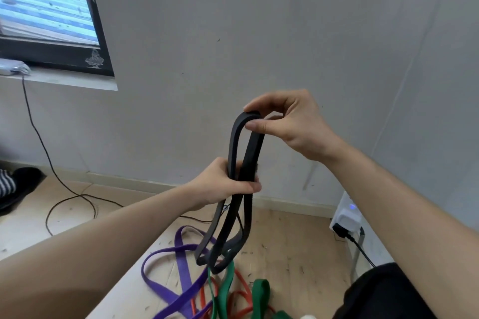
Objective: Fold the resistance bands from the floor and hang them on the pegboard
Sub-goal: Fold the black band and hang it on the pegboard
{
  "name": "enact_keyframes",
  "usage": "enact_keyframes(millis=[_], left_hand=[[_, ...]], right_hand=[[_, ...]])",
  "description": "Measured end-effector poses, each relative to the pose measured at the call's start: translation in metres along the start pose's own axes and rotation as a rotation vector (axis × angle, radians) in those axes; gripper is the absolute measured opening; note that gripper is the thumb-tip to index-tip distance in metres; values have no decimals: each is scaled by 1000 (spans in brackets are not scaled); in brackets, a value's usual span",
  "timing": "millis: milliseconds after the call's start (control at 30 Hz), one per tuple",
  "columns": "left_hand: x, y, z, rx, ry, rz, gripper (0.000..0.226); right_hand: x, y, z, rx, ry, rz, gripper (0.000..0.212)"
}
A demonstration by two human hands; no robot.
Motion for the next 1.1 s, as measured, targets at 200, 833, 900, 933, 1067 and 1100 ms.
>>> enact_keyframes(millis=[200,833,900,933,1067,1100], left_hand=[[9,-5,5,-63,-18,12,25],[-41,-7,50,-144,-119,-190,12],[-46,-6,48,-96,-139,-199,13],[-48,-5,47,-81,-140,-203,14],[-54,-2,46,-69,-158,-220,13],[-56,-2,48,-76,-177,-227,11]], right_hand=[[-23,-8,49,-217,-256,-56,21],[-136,19,19,527,401,-592,56],[-115,13,7,470,374,-521,72],[-102,10,0,445,305,-481,76],[-71,11,-42,488,188,-346,51],[-67,12,-49,489,175,-319,39]])
Point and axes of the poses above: each hand's wrist, its own y-axis away from the middle knuckle, its own z-axis out of the back of the hand, x = y × z, the point moved 7 cm from there along -y, towards the middle knuckle, and after that the axes turned 15 degrees about -z, right-handed, at the moved point
